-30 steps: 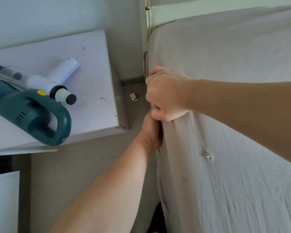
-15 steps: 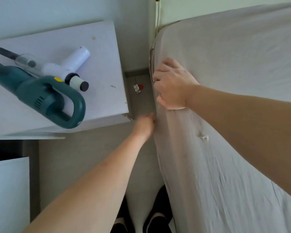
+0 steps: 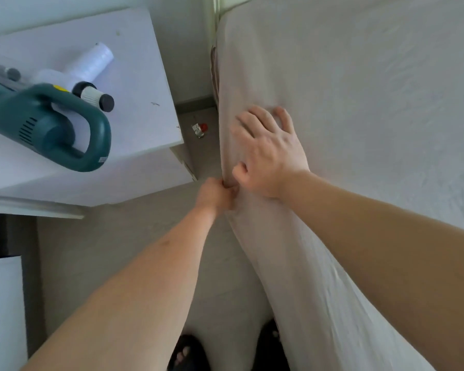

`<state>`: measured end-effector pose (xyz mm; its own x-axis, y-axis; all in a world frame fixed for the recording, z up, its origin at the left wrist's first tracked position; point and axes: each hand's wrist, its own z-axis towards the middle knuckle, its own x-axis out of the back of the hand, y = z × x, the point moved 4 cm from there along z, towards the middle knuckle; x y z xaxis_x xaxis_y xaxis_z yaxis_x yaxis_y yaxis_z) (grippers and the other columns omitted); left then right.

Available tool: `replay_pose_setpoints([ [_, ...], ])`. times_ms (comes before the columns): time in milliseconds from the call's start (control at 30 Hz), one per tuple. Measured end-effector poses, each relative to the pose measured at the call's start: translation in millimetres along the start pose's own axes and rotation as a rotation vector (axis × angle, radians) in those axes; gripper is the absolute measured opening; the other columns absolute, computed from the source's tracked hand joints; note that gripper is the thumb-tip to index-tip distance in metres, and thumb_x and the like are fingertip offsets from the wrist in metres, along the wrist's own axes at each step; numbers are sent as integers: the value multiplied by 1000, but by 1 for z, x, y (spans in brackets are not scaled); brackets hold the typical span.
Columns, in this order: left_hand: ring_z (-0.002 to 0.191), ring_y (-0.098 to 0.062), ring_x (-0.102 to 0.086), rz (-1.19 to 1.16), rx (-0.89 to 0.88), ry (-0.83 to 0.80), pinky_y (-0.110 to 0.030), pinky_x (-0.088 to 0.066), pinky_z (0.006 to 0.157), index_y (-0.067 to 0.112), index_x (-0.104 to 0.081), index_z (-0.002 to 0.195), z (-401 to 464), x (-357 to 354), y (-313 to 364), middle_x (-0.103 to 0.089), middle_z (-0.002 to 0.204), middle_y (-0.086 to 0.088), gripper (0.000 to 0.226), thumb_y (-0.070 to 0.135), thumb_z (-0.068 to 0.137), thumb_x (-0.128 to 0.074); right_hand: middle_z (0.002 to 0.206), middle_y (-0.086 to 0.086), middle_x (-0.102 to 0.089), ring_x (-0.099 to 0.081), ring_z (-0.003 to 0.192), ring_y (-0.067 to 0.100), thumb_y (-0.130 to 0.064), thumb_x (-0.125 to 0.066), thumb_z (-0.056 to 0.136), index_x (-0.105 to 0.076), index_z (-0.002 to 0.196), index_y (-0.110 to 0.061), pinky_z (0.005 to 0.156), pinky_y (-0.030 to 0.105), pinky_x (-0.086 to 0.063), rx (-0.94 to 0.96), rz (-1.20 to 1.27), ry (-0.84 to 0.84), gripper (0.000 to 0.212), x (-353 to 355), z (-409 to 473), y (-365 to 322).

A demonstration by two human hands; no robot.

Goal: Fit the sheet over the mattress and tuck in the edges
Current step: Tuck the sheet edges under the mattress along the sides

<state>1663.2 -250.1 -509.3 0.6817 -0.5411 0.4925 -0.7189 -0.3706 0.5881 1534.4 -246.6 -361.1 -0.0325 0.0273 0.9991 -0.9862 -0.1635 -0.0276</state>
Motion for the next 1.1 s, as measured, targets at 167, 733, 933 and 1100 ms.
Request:
replay_pose_setpoints([
  [167,109,-33,-63,-227,161,274,-37,-53,84,8,-53,118,-13,-12,8,-64,120,-14,59,33,74,-82,143,2,-50,-36,142,27,-43,-40,74,-59,127,-22,118,55,-22,27,-11,37,60,-3,1,3],
  [733,108,-24,-71,-971,170,-143,-42,-55,96,24,-73,115,-39,-24,53,-77,109,-8,55,63,101,-37,124,-9,-62,-41,137,19,-48,-42,75,-69,109,-27,122,52,-16,269,17,-72,48,11,-10,13],
  [933,102,-26,-72,-896,136,-85,-50,-54,102,22,-70,109,-33,-18,71,-77,97,-9,35,44,102,-44,100,-11,-70,-51,123,15,-48,-30,74,-72,88,-29,122,47,-17,520,-89,-213,48,4,-3,14],
  [1100,107,-29,-71,-1206,207,-247,-43,-53,101,13,-60,136,-43,-27,70,-73,116,-15,48,38,105,-34,56,-8,-52,-50,79,16,-49,-30,82,-63,61,-24,112,38,-34,786,-132,-301,47,19,8,13],
])
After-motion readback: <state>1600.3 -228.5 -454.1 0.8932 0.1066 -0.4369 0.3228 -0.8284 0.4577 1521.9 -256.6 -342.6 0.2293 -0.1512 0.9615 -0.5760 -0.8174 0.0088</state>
